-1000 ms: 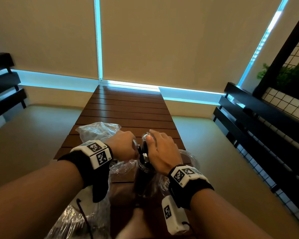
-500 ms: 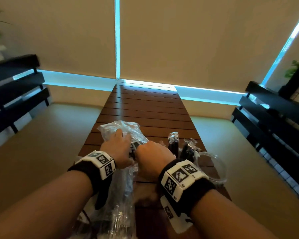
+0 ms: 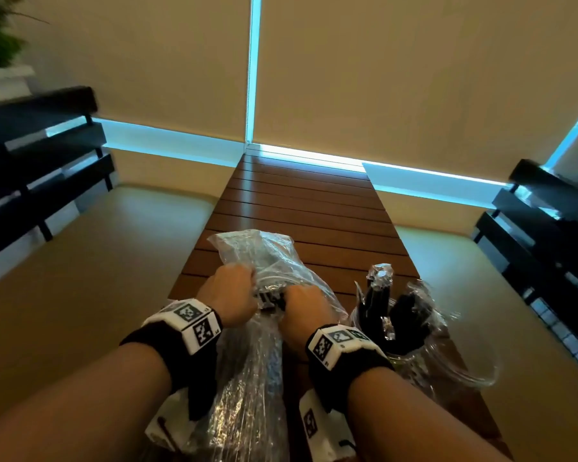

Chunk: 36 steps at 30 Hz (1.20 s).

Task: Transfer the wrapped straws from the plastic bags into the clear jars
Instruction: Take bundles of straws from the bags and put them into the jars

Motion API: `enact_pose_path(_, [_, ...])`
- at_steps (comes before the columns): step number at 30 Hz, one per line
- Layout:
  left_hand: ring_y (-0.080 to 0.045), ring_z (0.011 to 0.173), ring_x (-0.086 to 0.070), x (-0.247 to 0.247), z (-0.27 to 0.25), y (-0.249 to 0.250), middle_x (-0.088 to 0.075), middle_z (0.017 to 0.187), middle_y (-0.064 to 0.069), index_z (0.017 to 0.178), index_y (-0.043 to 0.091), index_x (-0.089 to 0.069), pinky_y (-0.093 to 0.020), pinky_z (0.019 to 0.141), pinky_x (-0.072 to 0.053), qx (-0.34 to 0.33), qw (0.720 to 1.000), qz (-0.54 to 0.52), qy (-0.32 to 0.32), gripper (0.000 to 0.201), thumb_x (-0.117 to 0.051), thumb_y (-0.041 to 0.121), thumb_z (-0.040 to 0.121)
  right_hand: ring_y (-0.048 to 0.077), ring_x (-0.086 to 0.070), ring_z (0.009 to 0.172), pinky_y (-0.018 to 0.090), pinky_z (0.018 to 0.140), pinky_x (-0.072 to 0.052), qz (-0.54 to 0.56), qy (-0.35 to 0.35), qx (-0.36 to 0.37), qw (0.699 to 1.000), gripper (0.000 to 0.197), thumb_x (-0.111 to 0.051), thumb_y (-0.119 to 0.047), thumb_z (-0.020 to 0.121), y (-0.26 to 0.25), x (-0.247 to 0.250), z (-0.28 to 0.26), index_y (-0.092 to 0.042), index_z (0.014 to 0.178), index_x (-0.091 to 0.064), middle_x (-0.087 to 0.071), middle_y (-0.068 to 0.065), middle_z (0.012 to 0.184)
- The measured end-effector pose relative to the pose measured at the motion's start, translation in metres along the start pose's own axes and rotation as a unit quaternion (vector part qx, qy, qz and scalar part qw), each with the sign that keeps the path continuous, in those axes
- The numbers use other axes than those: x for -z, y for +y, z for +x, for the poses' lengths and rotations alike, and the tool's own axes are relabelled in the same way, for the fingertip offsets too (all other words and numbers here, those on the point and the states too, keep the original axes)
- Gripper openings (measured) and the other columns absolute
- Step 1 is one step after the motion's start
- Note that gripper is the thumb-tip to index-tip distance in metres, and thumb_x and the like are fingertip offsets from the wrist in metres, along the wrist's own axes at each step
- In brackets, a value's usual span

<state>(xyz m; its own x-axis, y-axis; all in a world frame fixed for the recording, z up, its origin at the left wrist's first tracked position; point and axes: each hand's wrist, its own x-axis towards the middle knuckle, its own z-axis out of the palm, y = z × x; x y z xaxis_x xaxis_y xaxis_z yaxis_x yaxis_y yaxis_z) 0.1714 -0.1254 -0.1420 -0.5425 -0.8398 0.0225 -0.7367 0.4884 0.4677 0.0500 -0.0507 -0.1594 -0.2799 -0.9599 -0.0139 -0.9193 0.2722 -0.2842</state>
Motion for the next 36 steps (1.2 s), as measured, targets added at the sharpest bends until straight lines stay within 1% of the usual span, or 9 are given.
enact_pose_path(6, [-0.005,0.07,-0.049,0.009,-0.001,-0.01,-0.05,0.08,0.005,0.072,0.02,-0.047,-0.013,0.055,-0.032,-0.064,0.996,-0.067,0.016,0.026,-0.053,0.001,0.09,0.028,-0.056,0.115,0.035,0.093,-0.046,0.053,-0.024,-0.061,0.996,0.032,-0.048,-0.027,0.096,-0.003,-0.006,0.018,-0.007,0.12,-0.057,-0.058,0.011,0.125])
enact_pose_path(9, [-0.007,0.069,-0.045,0.017,-0.005,-0.01,-0.048,0.079,0.006,0.073,0.018,-0.047,-0.014,0.053,-0.027,-0.074,0.995,-0.069,0.012,0.025,-0.055,-0.001,0.087,0.025,-0.062,0.101,0.035,0.089,-0.05,0.102,-0.045,-0.091,0.99,0.038,-0.039,-0.041,0.097,-0.006,-0.011,0.026,-0.015,0.106,-0.066,-0.067,0.008,0.114])
enact_pose_path(13, [-0.007,0.066,-0.037,0.021,-0.005,-0.01,-0.042,0.075,0.005,0.067,0.02,-0.037,-0.019,0.053,-0.024,-0.06,0.995,-0.078,0.017,0.033,-0.053,-0.004,0.083,0.024,-0.058,0.112,0.034,0.097,-0.045,0.171,-0.082,-0.089,0.978,0.036,-0.035,-0.034,0.102,-0.015,0.001,0.026,-0.02,0.117,-0.064,-0.064,0.003,0.124])
enact_pose_path(19, [-0.007,0.063,-0.04,0.019,-0.004,-0.007,-0.045,0.072,0.005,0.067,0.019,-0.042,-0.018,0.052,-0.024,-0.064,0.994,-0.083,0.028,0.03,-0.054,-0.004,0.081,0.003,-0.054,0.068,0.019,0.057,-0.046,0.237,-0.07,-0.108,0.963,0.011,-0.055,-0.027,0.09,-0.017,0.003,0.028,-0.027,0.079,-0.057,-0.06,-0.01,0.076])
enact_pose_path(24, [-0.006,0.066,-0.045,0.015,-0.001,-0.01,-0.05,0.074,0.006,0.072,0.017,-0.05,-0.017,0.052,-0.028,-0.065,0.994,-0.084,0.026,0.023,-0.058,-0.002,0.082,0.016,-0.065,0.079,0.035,0.076,-0.058,0.256,-0.082,-0.107,0.957,0.011,-0.064,-0.024,0.078,-0.02,0.005,0.028,-0.031,0.07,-0.06,-0.064,-0.006,0.077])
enact_pose_path(26, [-0.005,0.064,-0.045,0.014,-0.001,-0.012,-0.05,0.073,0.006,0.071,0.018,-0.049,-0.015,0.051,-0.028,-0.065,0.994,-0.079,0.03,0.024,-0.059,0.001,0.084,0.016,-0.066,0.082,0.035,0.079,-0.057,0.258,-0.096,-0.1,0.956,0.01,-0.062,-0.025,0.078,-0.022,0.01,0.029,-0.034,0.076,-0.066,-0.07,-0.004,0.089])
enact_pose_path(29, [-0.006,0.062,-0.044,0.015,-0.001,-0.016,-0.049,0.072,0.007,0.067,0.021,-0.044,-0.016,0.05,-0.027,-0.067,0.994,-0.078,0.044,0.03,-0.06,0.003,0.085,0.022,-0.056,0.118,0.031,0.095,-0.042,0.232,-0.113,-0.049,0.965,0.032,-0.044,-0.031,0.094,-0.03,0.017,0.033,-0.03,0.121,-0.062,-0.059,0.002,0.133])
enact_pose_path(33, [-0.006,0.059,-0.042,0.016,0.0,-0.016,-0.048,0.071,0.006,0.067,0.021,-0.042,-0.015,0.048,-0.029,-0.074,0.994,-0.072,0.047,0.031,-0.06,0.003,0.084,0.02,-0.062,0.093,0.029,0.078,-0.05,0.195,-0.101,-0.064,0.973,0.023,-0.04,-0.021,0.098,-0.034,0.014,0.037,-0.021,0.106,-0.062,-0.066,0.005,0.111])
enact_pose_path(36, [-0.007,0.061,-0.042,0.016,0.0,-0.016,-0.048,0.073,0.005,0.069,0.02,-0.044,-0.015,0.05,-0.03,-0.079,0.993,-0.069,0.048,0.027,-0.058,0.006,0.087,0.024,-0.06,0.109,0.027,0.082,-0.045,0.201,-0.107,-0.108,0.968,0.027,-0.043,-0.012,0.101,-0.032,0.009,0.04,-0.006,0.12,-0.062,-0.063,0.014,0.119])
